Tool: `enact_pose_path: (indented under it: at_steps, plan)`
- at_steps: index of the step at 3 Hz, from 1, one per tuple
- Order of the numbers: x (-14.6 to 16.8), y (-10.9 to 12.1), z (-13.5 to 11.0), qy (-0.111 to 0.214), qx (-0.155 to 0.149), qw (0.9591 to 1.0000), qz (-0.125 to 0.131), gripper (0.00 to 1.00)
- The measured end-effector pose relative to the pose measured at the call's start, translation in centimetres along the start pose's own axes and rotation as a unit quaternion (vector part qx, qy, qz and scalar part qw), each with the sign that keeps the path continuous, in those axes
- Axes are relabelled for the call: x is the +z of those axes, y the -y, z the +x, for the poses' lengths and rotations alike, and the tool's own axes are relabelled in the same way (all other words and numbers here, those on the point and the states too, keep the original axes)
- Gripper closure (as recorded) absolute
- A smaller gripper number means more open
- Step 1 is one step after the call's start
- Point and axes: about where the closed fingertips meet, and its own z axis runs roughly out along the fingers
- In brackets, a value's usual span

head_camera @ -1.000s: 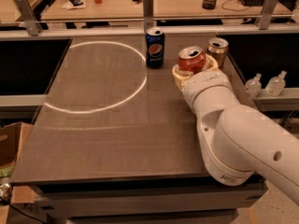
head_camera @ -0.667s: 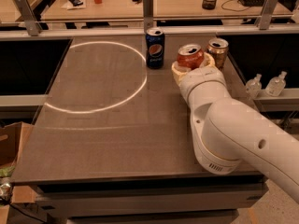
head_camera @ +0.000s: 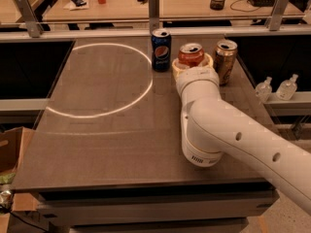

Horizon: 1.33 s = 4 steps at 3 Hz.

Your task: Move coke can near pepsi can

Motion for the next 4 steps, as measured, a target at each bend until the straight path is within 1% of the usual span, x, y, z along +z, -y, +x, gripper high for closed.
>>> enact_pose_path:
  at_steps: [1, 2, 4]
  plan:
    - [1.3, -0.9, 0.3, 0.002, 0.02, 0.9998, 0.009, 1.0]
    - [2.5, -1.5, 0.7, 0.006, 0.035, 0.9993, 0.012, 1.0]
    - [4.0, -2.1, 1.2, 0.014, 0.056, 0.9979, 0.029, 1.0]
